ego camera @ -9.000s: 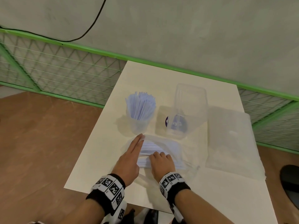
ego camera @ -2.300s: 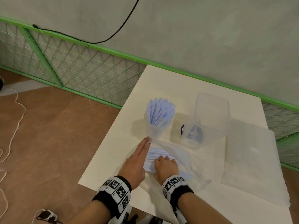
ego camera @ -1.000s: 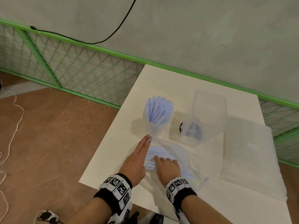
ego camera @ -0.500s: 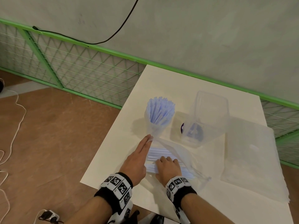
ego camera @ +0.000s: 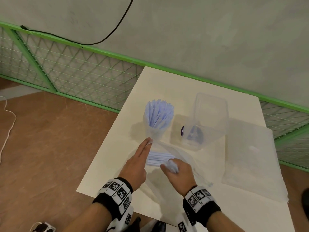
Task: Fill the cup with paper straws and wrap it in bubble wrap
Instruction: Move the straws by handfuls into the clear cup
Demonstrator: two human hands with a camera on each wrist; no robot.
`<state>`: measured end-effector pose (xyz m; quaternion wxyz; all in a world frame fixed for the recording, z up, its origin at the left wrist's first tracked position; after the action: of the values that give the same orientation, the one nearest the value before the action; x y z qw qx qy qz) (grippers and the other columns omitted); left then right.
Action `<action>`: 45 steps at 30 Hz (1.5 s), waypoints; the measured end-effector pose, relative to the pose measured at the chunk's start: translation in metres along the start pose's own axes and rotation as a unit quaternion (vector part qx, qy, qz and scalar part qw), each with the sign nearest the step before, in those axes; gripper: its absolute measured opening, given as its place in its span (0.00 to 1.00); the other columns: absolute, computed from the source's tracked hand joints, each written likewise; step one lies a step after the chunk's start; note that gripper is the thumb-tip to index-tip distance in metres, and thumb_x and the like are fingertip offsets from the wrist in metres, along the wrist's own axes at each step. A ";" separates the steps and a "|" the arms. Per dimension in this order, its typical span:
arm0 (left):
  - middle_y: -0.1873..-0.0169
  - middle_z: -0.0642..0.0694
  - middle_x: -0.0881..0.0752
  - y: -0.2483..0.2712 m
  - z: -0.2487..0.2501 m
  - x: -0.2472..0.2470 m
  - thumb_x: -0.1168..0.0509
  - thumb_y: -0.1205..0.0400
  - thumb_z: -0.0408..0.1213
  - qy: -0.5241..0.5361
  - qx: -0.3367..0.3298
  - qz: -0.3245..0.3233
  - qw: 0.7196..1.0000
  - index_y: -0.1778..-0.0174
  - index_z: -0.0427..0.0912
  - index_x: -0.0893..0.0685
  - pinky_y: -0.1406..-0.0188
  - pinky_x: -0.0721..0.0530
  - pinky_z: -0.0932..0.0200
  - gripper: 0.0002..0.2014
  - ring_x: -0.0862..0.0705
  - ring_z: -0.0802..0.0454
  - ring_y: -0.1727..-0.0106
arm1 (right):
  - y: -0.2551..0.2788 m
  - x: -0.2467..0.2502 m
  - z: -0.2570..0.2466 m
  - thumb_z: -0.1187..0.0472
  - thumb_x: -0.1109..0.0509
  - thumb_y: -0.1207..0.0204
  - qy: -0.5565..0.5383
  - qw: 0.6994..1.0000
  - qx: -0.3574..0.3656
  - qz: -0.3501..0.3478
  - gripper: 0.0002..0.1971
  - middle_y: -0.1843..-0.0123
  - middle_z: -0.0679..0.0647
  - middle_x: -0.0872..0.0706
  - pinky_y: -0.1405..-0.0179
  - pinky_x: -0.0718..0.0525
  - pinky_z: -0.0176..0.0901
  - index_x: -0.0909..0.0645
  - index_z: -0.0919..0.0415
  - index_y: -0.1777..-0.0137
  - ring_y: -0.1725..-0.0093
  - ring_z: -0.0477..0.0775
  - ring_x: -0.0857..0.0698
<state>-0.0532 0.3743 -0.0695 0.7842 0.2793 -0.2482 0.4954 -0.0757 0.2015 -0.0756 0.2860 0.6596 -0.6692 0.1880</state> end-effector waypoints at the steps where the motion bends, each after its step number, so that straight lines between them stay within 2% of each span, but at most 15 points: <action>1: 0.18 0.74 0.60 0.000 0.000 0.001 0.43 0.30 0.14 0.000 0.000 0.003 1.000 0.14 0.57 0.51 0.54 0.20 0.66 0.52 0.21 0.57 0.34 | 0.002 0.004 -0.002 0.56 0.24 0.28 -0.072 0.996 -0.035 0.027 0.19 0.77 0.44 0.28 0.70 0.30 0.32 0.30 0.57 0.74 0.74 0.42 0.29; 5: 0.19 0.75 0.60 -0.001 -0.001 0.001 0.43 0.30 0.14 0.003 -0.011 0.009 1.000 0.14 0.56 0.50 0.50 0.17 0.62 0.52 0.23 0.57 0.30 | 0.005 0.006 -0.006 0.63 0.22 0.34 -0.162 0.985 -0.061 0.009 0.09 0.67 0.60 0.17 0.66 0.22 0.38 0.19 0.67 0.64 0.68 0.47 0.20; 9: 0.18 0.74 0.59 0.000 0.000 0.000 0.43 0.31 0.13 0.004 -0.026 0.010 1.000 0.14 0.56 0.49 0.45 0.15 0.58 0.52 0.23 0.56 0.30 | 0.006 0.009 0.002 0.62 0.20 0.33 -0.170 0.981 -0.090 0.024 0.06 0.67 0.51 0.13 0.66 0.19 0.36 0.15 0.61 0.63 0.67 0.46 0.15; 12: 0.17 0.72 0.58 0.000 0.000 -0.001 0.43 0.31 0.13 0.005 -0.028 0.012 1.000 0.14 0.56 0.50 0.41 0.16 0.56 0.52 0.24 0.56 0.28 | 0.008 0.016 0.002 0.60 0.23 0.30 -0.136 0.984 -0.094 0.071 0.07 0.68 0.53 0.13 0.67 0.19 0.39 0.17 0.61 0.64 0.69 0.46 0.16; 16: 0.18 0.74 0.58 0.000 0.001 0.000 0.44 0.31 0.13 0.006 -0.026 0.014 1.000 0.14 0.57 0.50 0.41 0.16 0.58 0.52 0.26 0.57 0.26 | 0.011 0.025 -0.004 0.53 0.25 0.29 -0.091 0.987 -0.110 0.071 0.16 0.72 0.57 0.17 0.67 0.18 0.50 0.22 0.64 0.70 0.72 0.53 0.20; 20: 0.19 0.75 0.60 -0.001 0.002 0.001 0.44 0.30 0.13 0.004 -0.020 0.014 1.000 0.14 0.58 0.50 0.44 0.15 0.55 0.52 0.20 0.55 0.33 | 0.014 0.040 -0.016 0.61 0.24 0.30 -0.134 0.984 -0.078 0.092 0.10 0.73 0.56 0.15 0.68 0.19 0.40 0.18 0.63 0.70 0.71 0.49 0.17; 26: 0.18 0.74 0.59 -0.001 0.005 -0.001 0.45 0.30 0.14 0.004 -0.022 0.008 1.000 0.14 0.57 0.51 0.42 0.16 0.54 0.51 0.24 0.56 0.27 | 0.021 0.030 -0.007 0.62 0.24 0.35 -0.060 0.996 -0.072 0.007 0.04 0.64 0.42 0.10 0.61 0.18 0.30 0.13 0.52 0.67 0.63 0.39 0.13; 28: 0.18 0.74 0.59 0.000 0.005 -0.002 0.45 0.30 0.14 0.003 -0.022 0.008 1.000 0.14 0.57 0.50 0.42 0.16 0.54 0.51 0.25 0.56 0.26 | 0.018 0.029 -0.005 0.58 0.27 0.35 -0.039 0.997 -0.065 0.010 0.03 0.67 0.44 0.12 0.64 0.17 0.33 0.16 0.53 0.68 0.66 0.41 0.15; 31: 0.18 0.74 0.59 -0.001 0.005 -0.002 0.44 0.30 0.14 0.001 -0.020 0.008 1.000 0.14 0.57 0.50 0.44 0.15 0.52 0.51 0.22 0.54 0.30 | 0.015 0.030 -0.005 0.51 0.30 0.34 0.008 0.999 -0.046 0.020 0.15 0.77 0.50 0.25 0.71 0.23 0.45 0.27 0.60 0.73 0.76 0.44 0.27; 33: 0.18 0.74 0.59 -0.001 0.004 -0.001 0.44 0.30 0.14 -0.001 -0.017 0.007 1.000 0.14 0.57 0.50 0.45 0.15 0.52 0.51 0.21 0.54 0.31 | 0.010 0.036 -0.011 0.53 0.26 0.33 0.009 0.999 -0.040 0.027 0.15 0.78 0.49 0.22 0.69 0.22 0.46 0.24 0.59 0.74 0.76 0.44 0.24; 35: 0.19 0.75 0.60 -0.002 0.001 0.000 0.44 0.31 0.13 -0.002 -0.009 0.005 1.000 0.14 0.57 0.50 0.46 0.14 0.52 0.52 0.19 0.53 0.34 | 0.003 0.053 -0.025 0.55 0.21 0.33 -0.011 0.998 -0.032 0.051 0.10 0.73 0.46 0.13 0.67 0.18 0.37 0.15 0.56 0.72 0.71 0.41 0.14; 38: 0.20 0.78 0.61 0.001 -0.002 0.001 0.44 0.30 0.14 -0.003 0.010 -0.003 1.000 0.14 0.58 0.50 0.50 0.15 0.54 0.52 0.17 0.54 0.41 | -0.017 0.094 -0.059 0.58 0.17 0.34 -0.088 0.988 -0.018 0.126 0.05 0.68 0.45 0.09 0.64 0.18 0.28 0.10 0.56 0.67 0.67 0.37 0.12; 40: 0.21 0.79 0.61 0.003 -0.003 0.002 0.45 0.29 0.14 0.000 0.018 -0.007 1.000 0.14 0.57 0.50 0.51 0.15 0.57 0.51 0.17 0.55 0.41 | -0.037 0.118 -0.079 0.56 0.17 0.35 -0.152 0.976 -0.009 0.153 0.05 0.67 0.46 0.08 0.62 0.14 0.35 0.10 0.53 0.66 0.64 0.41 0.10; 42: 0.20 0.78 0.61 0.003 -0.006 0.001 0.45 0.29 0.15 -0.002 0.020 -0.009 1.000 0.14 0.57 0.51 0.51 0.14 0.54 0.51 0.16 0.51 0.43 | -0.057 0.126 -0.096 0.56 0.17 0.36 -0.242 0.959 -0.005 0.146 0.05 0.63 0.53 0.08 0.63 0.12 0.48 0.09 0.54 0.64 0.60 0.54 0.08; 45: 0.20 0.77 0.62 0.002 -0.006 0.001 0.45 0.30 0.15 -0.008 0.015 -0.013 1.000 0.14 0.58 0.52 0.51 0.14 0.51 0.52 0.14 0.48 0.46 | -0.082 0.121 -0.115 0.64 0.18 0.32 -0.304 0.943 0.000 0.136 0.03 0.60 0.60 0.08 0.63 0.12 0.49 0.10 0.59 0.62 0.58 0.60 0.08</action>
<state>-0.0543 0.3796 -0.0727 0.7844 0.2987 -0.2431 0.4862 0.0255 0.1751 0.0782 0.0411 0.5878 -0.8078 0.0159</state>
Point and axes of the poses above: each hand's wrist, its own y-axis away from the middle knuckle, its own x-axis out of the back of the hand, z = x × y, the point moved 4 cm from there along -y, towards the middle knuckle
